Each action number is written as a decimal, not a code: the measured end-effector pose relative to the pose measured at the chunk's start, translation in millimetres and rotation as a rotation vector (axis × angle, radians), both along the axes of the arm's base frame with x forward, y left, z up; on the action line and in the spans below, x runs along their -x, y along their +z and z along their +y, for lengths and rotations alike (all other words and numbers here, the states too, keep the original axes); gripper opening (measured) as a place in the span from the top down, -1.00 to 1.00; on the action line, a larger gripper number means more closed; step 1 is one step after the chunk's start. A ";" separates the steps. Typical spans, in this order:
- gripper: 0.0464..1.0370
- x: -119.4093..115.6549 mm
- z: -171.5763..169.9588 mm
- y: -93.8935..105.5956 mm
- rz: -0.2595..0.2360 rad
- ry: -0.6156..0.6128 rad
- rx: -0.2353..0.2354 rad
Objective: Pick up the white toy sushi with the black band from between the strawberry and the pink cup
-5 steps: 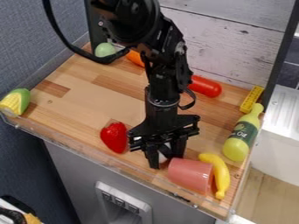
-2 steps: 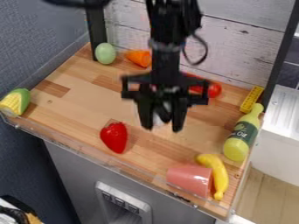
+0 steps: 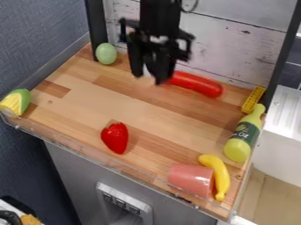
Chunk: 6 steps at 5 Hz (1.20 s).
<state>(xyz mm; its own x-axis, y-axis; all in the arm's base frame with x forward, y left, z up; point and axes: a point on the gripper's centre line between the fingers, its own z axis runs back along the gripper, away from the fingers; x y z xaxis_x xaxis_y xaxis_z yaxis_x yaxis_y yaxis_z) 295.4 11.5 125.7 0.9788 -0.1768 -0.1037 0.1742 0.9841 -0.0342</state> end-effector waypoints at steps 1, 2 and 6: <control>0.04 -31.0 38.5 3.5 -0.004 -0.102 0.012; 0.04 -52.6 82.1 0.2 0.002 -0.045 0.014; 0.04 -49.7 174.6 -9.6 -0.023 0.357 0.007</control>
